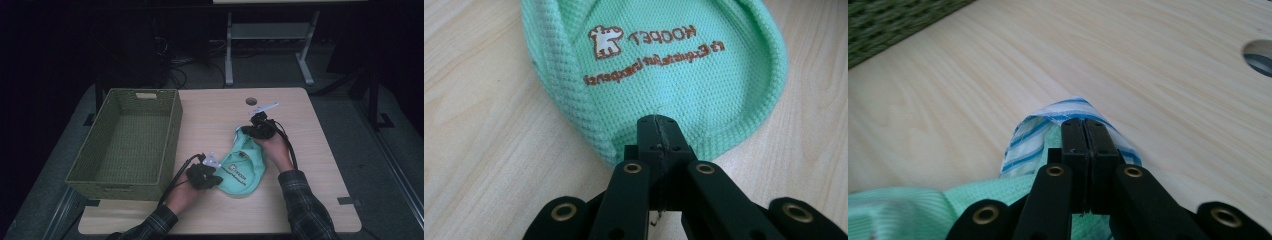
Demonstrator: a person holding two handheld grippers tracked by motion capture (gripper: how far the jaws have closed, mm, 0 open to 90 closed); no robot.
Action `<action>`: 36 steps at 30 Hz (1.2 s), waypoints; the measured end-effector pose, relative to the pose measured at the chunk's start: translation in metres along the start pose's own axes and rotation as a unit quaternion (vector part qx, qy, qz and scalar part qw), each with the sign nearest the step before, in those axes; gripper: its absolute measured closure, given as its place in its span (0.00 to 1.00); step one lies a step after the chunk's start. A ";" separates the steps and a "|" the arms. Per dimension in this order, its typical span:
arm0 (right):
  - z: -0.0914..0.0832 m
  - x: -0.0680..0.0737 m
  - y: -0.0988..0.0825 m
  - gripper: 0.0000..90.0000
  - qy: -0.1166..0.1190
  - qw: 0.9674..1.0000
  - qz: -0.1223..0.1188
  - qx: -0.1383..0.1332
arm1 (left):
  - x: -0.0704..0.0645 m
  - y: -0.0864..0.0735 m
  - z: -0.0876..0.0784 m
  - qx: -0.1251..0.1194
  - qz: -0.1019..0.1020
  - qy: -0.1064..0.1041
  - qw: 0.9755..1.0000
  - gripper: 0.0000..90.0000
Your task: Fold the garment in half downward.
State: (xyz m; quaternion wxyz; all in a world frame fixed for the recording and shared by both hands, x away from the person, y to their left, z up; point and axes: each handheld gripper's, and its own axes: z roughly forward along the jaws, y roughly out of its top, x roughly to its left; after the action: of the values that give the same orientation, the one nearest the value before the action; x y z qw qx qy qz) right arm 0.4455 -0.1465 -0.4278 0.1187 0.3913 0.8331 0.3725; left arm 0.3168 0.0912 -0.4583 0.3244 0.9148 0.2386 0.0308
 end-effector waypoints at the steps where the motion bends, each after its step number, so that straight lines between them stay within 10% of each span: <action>1: 0.000 -0.003 -0.001 0.99 -0.004 1.000 0.003 -0.002 | 0.000 0.000 0.000 0.000 0.000 0.000 1.000 1.00; 13: -0.005 -0.034 -0.005 0.99 -0.055 0.998 0.034 -0.010 | 0.000 -0.001 0.000 -0.003 -0.008 -0.003 1.000 1.00; 21: -0.021 -0.030 -0.001 0.80 -0.030 0.998 0.037 -0.036 | 0.001 -0.001 -0.001 0.000 -0.004 -0.005 1.000 1.00; 36: -0.063 -0.031 -0.036 0.84 -0.028 0.998 0.035 -0.048 | 0.000 -0.001 0.000 -0.006 -0.010 -0.005 1.000 1.00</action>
State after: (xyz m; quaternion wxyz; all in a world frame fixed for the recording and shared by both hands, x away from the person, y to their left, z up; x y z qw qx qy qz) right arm 0.4148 -0.2177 -0.4128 0.1477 0.4245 0.7964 0.4047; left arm 0.3167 0.0917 -0.4588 0.3310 0.9105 0.2465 0.0246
